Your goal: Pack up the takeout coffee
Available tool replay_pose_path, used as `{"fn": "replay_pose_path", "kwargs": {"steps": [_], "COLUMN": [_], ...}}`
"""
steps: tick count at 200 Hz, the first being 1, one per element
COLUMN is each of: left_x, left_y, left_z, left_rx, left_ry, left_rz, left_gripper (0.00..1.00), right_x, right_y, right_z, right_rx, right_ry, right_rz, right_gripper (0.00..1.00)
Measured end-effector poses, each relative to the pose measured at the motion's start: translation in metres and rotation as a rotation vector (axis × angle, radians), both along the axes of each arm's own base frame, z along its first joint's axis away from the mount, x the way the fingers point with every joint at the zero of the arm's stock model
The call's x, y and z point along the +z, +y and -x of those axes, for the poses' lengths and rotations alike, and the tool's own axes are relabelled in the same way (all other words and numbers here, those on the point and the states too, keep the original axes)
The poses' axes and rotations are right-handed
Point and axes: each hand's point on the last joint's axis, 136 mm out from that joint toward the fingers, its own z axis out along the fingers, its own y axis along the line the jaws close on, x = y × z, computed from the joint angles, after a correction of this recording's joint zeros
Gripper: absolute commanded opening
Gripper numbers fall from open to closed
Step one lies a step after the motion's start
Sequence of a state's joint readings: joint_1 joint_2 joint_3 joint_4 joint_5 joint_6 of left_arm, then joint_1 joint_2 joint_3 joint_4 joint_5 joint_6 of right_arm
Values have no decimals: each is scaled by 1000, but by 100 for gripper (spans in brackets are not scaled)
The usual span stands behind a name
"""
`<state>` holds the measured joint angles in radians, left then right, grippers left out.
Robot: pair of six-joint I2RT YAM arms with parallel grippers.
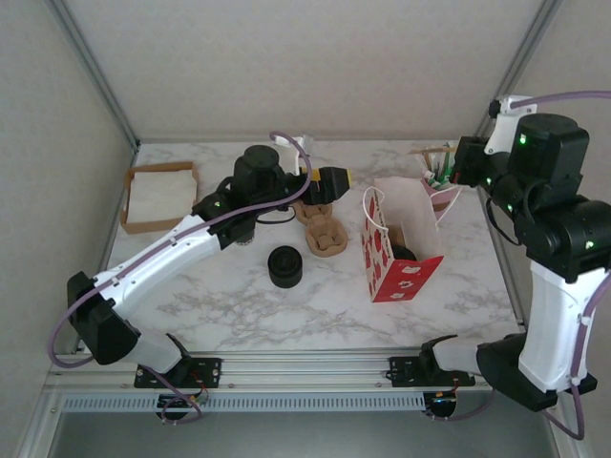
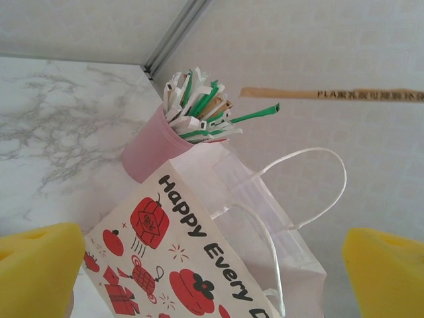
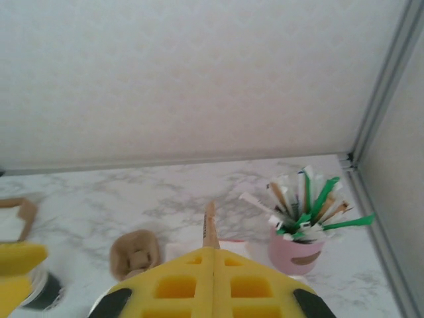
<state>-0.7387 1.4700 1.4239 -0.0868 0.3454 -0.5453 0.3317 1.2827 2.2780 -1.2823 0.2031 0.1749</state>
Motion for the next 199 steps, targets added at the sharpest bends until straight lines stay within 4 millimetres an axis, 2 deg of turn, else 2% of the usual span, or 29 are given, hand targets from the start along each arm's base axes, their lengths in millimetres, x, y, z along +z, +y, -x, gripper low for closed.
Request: {"fn": "replay_pose_path", "kwargs": {"steps": [48, 111, 143, 199], "left_x": [1, -2, -2, -7], "left_y": [-8, -12, -11, -6], "left_z": [1, 5, 4, 2], "left_rx": [-15, -24, -21, 12], "left_ry": [0, 8, 8, 15], "left_rz": [0, -9, -9, -29], "left_gripper": [100, 100, 100, 100], "right_x": [-22, -62, -90, -139], "right_y": [10, 6, 7, 21], "right_z": [23, 38, 35, 8], "right_rx": [82, 74, 64, 62], "right_ry": [97, 238, 319, 423], "right_rz": [-34, -13, 0, -13], "right_gripper": [1, 1, 0, 0]}}
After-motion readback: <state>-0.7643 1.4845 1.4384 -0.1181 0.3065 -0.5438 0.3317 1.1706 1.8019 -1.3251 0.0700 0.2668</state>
